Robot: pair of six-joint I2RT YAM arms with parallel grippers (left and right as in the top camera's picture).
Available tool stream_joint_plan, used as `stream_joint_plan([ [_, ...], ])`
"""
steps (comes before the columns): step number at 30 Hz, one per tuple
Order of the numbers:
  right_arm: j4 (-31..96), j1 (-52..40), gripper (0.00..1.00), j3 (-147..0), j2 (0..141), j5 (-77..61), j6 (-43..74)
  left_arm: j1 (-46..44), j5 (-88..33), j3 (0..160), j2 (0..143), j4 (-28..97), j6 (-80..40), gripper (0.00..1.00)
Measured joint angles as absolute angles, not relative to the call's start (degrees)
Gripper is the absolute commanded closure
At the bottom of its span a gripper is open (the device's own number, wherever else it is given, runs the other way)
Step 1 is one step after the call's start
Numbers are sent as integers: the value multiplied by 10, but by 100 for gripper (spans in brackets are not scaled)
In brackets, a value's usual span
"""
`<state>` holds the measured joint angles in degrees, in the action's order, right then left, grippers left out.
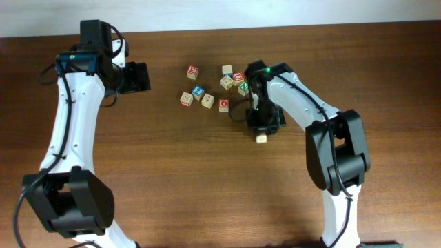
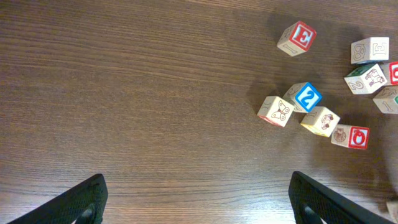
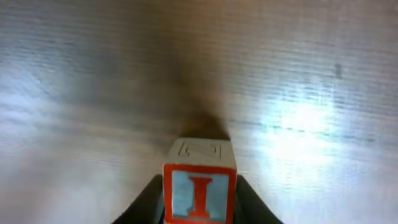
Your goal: Rotate 5 blocks
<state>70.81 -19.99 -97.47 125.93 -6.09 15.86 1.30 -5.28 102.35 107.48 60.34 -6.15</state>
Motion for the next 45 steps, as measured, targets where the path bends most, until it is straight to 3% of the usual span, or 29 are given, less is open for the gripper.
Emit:
stream_joint_plan([
  [3, 744, -205, 51, -973, 1259, -61, 163, 13, -53, 1023, 1075, 603, -63, 5],
  [5, 752, -209, 46, -973, 1259, -61, 164, 13, -53, 1023, 1075, 603, -63, 4],
  [10, 779, -211, 44, -985, 1260, -61, 160, 13, -53, 1023, 1075, 603, -63, 2],
  [12, 795, -211, 41, -1075, 1263, -61, 155, 13, -53, 1023, 1075, 603, -63, 2],
  [15, 716, -211, 39, -1161, 1262, -62, 150, 13, -52, 1027, 1075, 602, -63, 1],
  [20, 561, -233, 37, -1164, 1279, -65, 180, 19, -50, 1053, 1075, 604, -63, 0],
  [23, 537, -266, 37, -1164, 1320, -62, 183, 20, -50, 1053, 1075, 608, -63, 1],
  [26, 533, -287, 38, -1162, 1364, -39, 185, 20, -51, 1053, 1075, 610, -63, 1],
  [33, 531, -288, 53, -1162, 1380, 7, 191, 20, -51, 1053, 1075, 611, -63, 0],
  [37, 506, -288, 76, -1162, 1380, 13, 182, 20, -50, 1053, 1075, 611, -63, 1],
  [45, 629, -288, 79, -1173, 1375, -3, 195, 20, -50, 1053, 1075, 612, -63, 0],
])
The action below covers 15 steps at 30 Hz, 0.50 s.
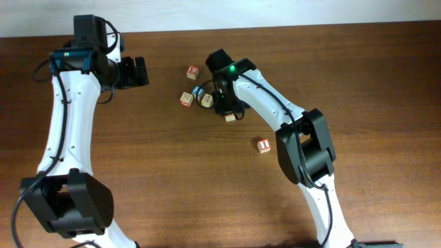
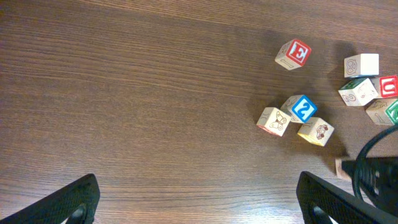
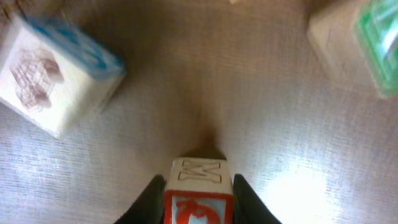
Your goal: Rotate 5 blocks
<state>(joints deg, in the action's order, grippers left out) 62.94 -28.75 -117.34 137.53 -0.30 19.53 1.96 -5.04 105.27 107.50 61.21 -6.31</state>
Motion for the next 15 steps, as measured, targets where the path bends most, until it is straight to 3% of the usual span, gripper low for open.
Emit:
stream_joint_plan([
  [5, 774, -287, 79, -1169, 1375, -47, 211, 20, -50, 1053, 1075, 612, -63, 1],
  [11, 811, -286, 78, -1126, 1362, -59, 212, 20, -40, 1053, 1075, 612, -63, 1],
  [15, 825, -286, 58, -1115, 1361, -61, 212, 20, -40, 1053, 1075, 612, -63, 1],
])
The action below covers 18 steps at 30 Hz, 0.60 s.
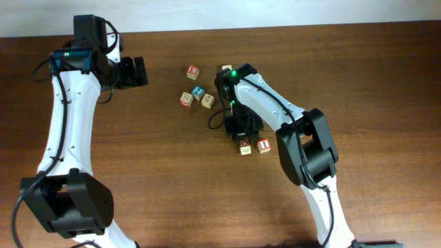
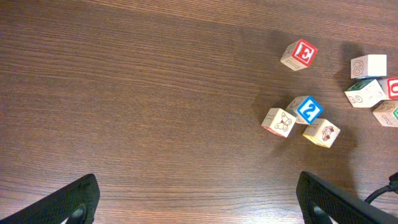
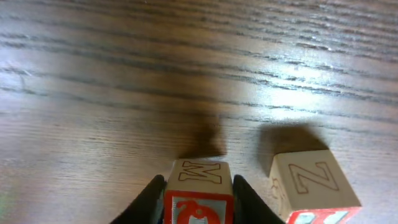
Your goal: Rotate 5 blocks
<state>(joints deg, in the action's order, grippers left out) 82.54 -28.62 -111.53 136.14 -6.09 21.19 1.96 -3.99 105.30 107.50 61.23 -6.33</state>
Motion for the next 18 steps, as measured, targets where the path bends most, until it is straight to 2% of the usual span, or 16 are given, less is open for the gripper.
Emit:
stream_joint_plan([
  [3, 855, -286, 48, -1119, 1362, -59, 207, 20, -40, 1053, 1075, 613, -63, 1],
  [9, 890, -286, 40, -1283, 1364, -59, 180, 20, -39, 1053, 1075, 612, -63, 1],
  [14, 681, -286, 40, -1328, 1364, -59, 160, 23, -16, 1053, 1075, 598, -63, 1],
  [18, 591, -286, 40, -1309, 1378, -59, 260, 36, -9, 1053, 1075, 597, -63, 1],
])
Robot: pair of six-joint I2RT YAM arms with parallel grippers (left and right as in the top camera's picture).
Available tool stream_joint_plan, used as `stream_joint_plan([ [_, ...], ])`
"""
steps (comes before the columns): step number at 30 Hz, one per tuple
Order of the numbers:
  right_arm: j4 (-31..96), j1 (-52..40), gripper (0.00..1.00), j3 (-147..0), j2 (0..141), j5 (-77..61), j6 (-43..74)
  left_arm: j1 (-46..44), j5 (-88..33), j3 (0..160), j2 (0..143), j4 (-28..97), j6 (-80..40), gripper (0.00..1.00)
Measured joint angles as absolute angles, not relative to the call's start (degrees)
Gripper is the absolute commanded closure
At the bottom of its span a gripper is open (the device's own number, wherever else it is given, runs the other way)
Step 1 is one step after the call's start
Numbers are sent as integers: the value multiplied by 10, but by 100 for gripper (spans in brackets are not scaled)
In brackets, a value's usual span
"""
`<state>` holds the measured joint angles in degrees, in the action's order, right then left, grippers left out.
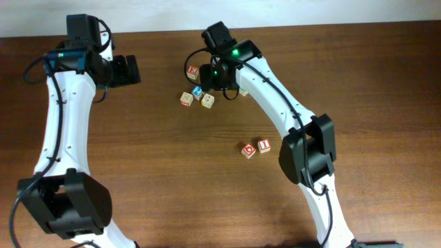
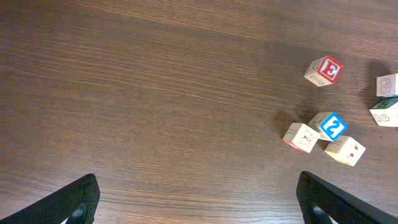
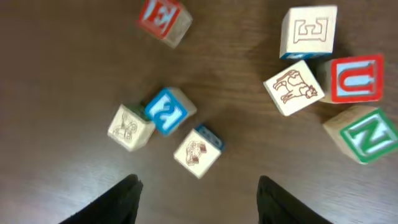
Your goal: Rotate 5 blocks
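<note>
Several wooden letter blocks lie at the back of the table. My right gripper point(image 3: 198, 202) hangs open above them, holding nothing. Just beyond its fingers is a cream picture block point(image 3: 197, 151), then a blue 2 block point(image 3: 168, 111) and a butterfly block point(image 3: 129, 127). A red E block point(image 3: 160, 18) lies farther off. To the right are a cream E block point(image 3: 309, 31), a horse block point(image 3: 292, 87), a red U block point(image 3: 357, 78) and a green N block point(image 3: 367, 134). Two blocks, a red-faced one point(image 1: 248, 150) and a red I block point(image 1: 264, 145), stand together mid-table. My left gripper point(image 2: 202, 205) is open and empty, left of the cluster.
The right arm point(image 1: 275, 96) stretches from the front right across the middle of the table, passing over the two set-apart blocks. The left arm point(image 1: 62, 124) runs along the left side. Bare brown table point(image 1: 151, 179) lies in front of the cluster.
My right gripper was shut on the red-faced M block beside the I block. Now it is open above the back cluster, and that block stands next to the I block. My left arm shifted slightly left.
My right gripper first held the I block low over mid-table. Then the I block stood alone there and the gripper was shut on an M block at the cluster. It then held that block beside the I block. Now both stand together and the gripper is open over the cluster.
</note>
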<state>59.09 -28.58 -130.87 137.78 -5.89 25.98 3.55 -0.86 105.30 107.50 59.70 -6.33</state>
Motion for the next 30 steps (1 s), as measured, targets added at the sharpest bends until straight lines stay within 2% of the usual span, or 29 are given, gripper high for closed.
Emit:
stream_joint_plan([
  [5, 547, -286, 40, -1267, 1408, -59, 344, 37, -6, 1053, 1075, 597, -63, 1],
  [14, 496, -287, 41, -1231, 1410, -59, 373, 37, -6, 1053, 1075, 597, -63, 0],
  [15, 493, -288, 42, -1231, 1411, -59, 373, 37, -6, 1053, 1075, 597, -63, 1],
  [19, 498, -299, 62, -1231, 1428, -59, 371, 37, -6, 1053, 1075, 597, -63, 0],
  [22, 512, -301, 72, -1231, 1429, -59, 374, 37, -6, 1053, 1075, 600, -63, 1],
  [27, 590, -301, 74, -1234, 1421, -61, 345, 37, -6, 1053, 1075, 600, -63, 1],
  [30, 679, -301, 74, -1234, 1414, -79, 313, 37, -6, 1053, 1075, 601, -63, 1],
])
